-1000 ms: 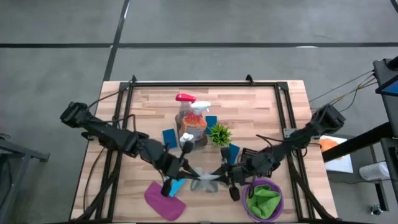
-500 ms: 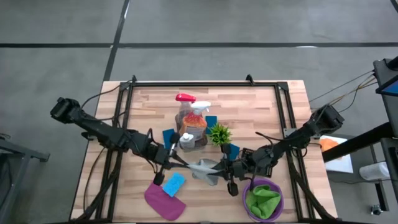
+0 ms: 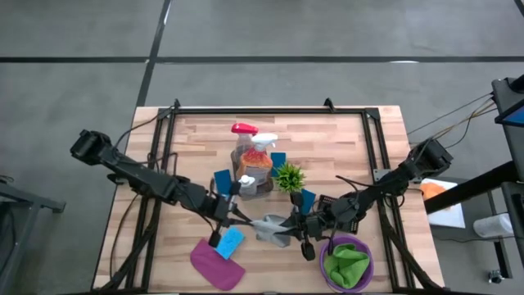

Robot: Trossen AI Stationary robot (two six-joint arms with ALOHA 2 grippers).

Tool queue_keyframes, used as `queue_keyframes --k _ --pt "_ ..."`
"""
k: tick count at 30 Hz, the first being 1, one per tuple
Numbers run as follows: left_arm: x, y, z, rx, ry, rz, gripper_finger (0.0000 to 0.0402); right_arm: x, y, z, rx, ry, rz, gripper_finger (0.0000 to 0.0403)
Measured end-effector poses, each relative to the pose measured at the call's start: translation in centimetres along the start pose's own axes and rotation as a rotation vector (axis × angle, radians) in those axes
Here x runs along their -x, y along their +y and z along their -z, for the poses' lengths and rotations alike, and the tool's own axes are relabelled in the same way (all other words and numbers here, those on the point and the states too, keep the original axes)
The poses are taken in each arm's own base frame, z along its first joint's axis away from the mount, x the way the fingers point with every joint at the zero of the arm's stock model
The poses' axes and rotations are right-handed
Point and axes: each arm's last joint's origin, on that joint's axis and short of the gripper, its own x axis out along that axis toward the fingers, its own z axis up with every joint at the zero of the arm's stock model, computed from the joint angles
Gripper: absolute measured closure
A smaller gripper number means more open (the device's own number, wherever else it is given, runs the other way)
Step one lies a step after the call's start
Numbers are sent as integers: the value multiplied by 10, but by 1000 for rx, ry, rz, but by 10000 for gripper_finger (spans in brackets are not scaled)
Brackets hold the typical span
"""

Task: Pick & Place Kitchen Items
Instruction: Put the gray towel into the purple bucket

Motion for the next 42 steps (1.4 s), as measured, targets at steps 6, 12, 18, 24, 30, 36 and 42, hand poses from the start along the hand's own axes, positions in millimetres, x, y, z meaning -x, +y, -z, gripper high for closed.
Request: queue_keyframes --k 6,12,18,24,30,36,42 --pt "-5 -1 6 85 28 2 397 0 0 1 3 11 -4 385" --pt "-5 1 2 124 11 -36 383 0 0 0 0 1 -2 385" --pt "-5 2 -2 107 8 -54 265 2 3 -4 -3 -20 -27 385" --pt "0 3 -7 -8 -4 -68 124 4 6 -6 4 -24 -22 385" --pt "14 3 -8 -8 -11 -65 64 17 19 -21 103 -180 -45 385" --pt "35 3 5 36 -17 -61 59 47 26 -33 134 -269 -158 385" --pt "53 2 25 104 -54 -68 59 83 27 -32 96 -257 -265 385"
